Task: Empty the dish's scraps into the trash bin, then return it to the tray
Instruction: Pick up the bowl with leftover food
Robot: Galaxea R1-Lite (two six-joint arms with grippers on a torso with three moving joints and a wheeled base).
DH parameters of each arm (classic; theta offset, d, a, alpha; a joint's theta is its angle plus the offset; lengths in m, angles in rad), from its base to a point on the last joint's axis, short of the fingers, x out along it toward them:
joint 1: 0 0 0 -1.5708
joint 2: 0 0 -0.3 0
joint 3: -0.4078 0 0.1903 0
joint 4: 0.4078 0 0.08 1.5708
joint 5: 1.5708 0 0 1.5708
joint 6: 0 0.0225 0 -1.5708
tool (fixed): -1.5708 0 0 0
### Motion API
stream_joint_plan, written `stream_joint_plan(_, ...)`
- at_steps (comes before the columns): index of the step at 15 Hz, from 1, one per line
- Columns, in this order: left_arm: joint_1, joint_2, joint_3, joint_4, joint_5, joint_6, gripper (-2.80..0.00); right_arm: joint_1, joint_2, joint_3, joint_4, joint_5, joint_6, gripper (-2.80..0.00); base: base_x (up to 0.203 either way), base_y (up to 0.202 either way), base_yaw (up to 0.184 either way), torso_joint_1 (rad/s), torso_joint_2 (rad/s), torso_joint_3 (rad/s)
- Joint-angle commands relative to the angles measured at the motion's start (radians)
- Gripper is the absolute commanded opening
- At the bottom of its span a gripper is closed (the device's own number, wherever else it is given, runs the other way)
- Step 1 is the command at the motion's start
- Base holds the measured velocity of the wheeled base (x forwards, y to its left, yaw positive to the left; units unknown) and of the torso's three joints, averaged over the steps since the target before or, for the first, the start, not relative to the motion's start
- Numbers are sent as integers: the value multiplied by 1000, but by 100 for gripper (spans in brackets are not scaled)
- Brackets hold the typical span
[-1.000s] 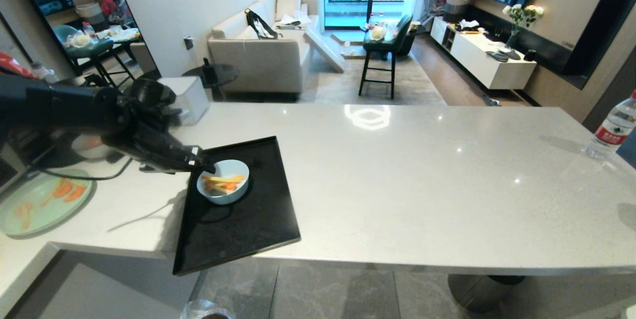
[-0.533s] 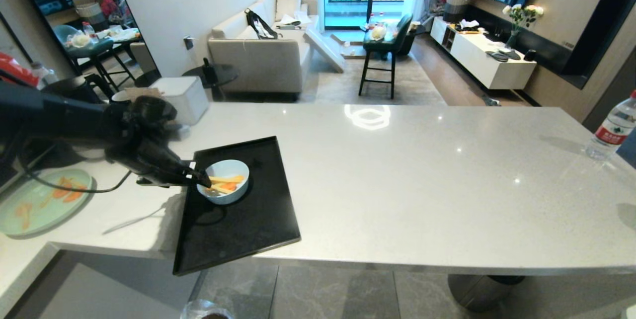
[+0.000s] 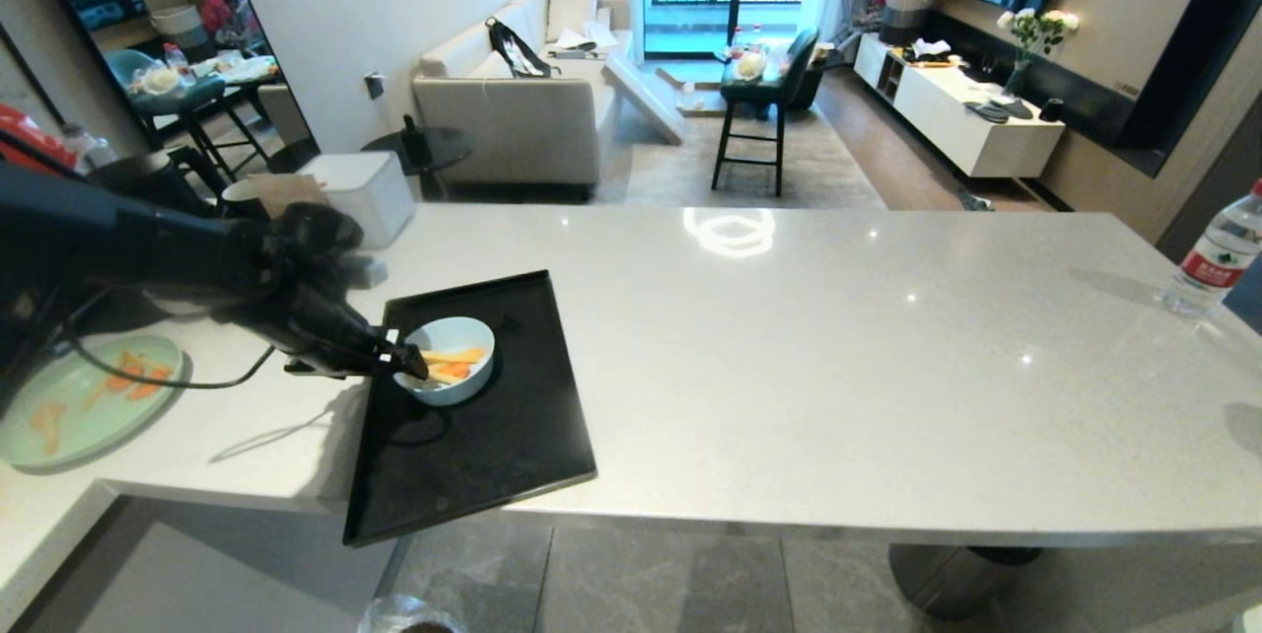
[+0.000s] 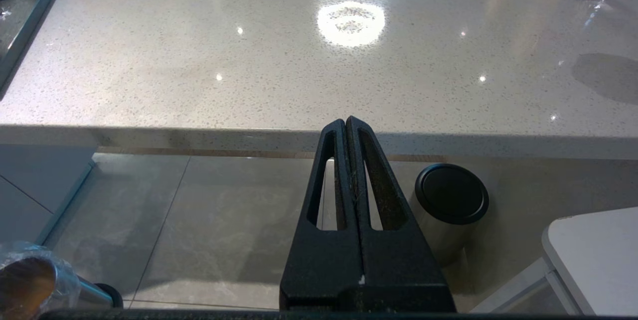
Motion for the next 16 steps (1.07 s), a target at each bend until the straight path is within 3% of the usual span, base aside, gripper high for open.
stream_joint_plan(1,-5,12,0,-5,1,0,0,0,0,0,0,0,0,-280,0,0,0,0,0,0)
stream_joint_plan(9,-22,36,-2,-35,4,0,0,0,0,0,0,0,0,-280,0,0,0,0,0,0)
stream_joint_plan(10,-24,37,-2,-39,6,0,-280,0,0,0,0,0,0,-280,0,0,0,0,0,0)
stream_joint_plan(16,-32,36,-4,-39,19,2,-280,0,0,0,0,0,0,-280,0,0,0,0,0,0)
